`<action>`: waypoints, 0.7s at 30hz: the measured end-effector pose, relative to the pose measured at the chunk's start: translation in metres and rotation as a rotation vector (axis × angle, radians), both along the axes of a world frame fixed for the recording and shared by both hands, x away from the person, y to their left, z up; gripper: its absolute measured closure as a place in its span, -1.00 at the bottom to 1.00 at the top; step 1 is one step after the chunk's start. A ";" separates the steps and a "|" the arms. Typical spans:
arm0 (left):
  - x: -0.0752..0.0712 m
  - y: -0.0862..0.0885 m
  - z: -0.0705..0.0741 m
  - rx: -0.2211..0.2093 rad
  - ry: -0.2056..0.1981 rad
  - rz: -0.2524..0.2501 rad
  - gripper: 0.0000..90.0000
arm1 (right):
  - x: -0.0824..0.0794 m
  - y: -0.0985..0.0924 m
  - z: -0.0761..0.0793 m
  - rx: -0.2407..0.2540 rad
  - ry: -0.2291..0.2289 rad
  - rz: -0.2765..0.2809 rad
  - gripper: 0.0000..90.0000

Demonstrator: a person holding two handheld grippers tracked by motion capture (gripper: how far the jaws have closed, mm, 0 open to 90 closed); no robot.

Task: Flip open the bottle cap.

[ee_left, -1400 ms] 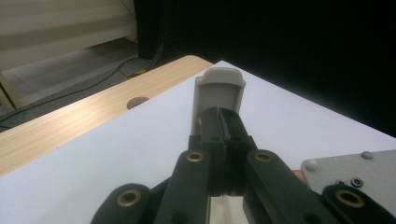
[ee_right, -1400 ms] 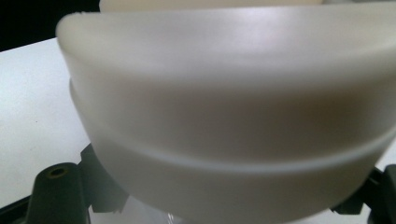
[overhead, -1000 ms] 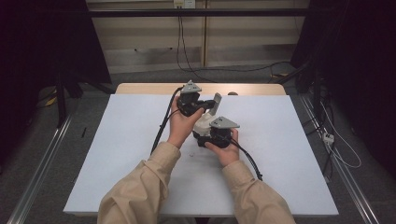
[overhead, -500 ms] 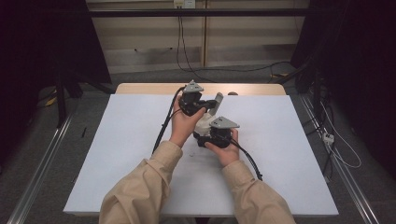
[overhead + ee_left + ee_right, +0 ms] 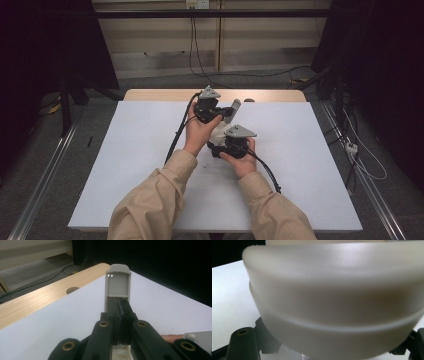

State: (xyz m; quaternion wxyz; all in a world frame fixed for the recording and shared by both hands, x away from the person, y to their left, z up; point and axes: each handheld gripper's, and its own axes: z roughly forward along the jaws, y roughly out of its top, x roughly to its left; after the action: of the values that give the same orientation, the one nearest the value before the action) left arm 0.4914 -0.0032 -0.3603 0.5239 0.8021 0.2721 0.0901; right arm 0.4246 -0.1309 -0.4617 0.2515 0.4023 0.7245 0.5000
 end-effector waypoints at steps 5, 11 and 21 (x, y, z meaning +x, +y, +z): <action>0.001 -0.001 0.000 -0.004 0.003 -0.003 0.98 | 0.000 -0.001 0.000 0.005 0.004 0.000 -0.58; 0.002 -0.003 0.000 -0.007 0.006 -0.007 0.98 | 0.000 0.000 0.000 -0.006 -0.002 0.002 -0.58; 0.005 -0.007 -0.002 -0.002 0.009 -0.014 0.98 | 0.000 0.000 0.000 -0.008 -0.002 0.004 -0.58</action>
State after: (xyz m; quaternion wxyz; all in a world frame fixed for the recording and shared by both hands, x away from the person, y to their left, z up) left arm 0.4959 -0.0101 -0.3627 0.5240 0.8040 0.2686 0.0826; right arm 0.4244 -0.1306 -0.4617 0.2528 0.3995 0.7270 0.4980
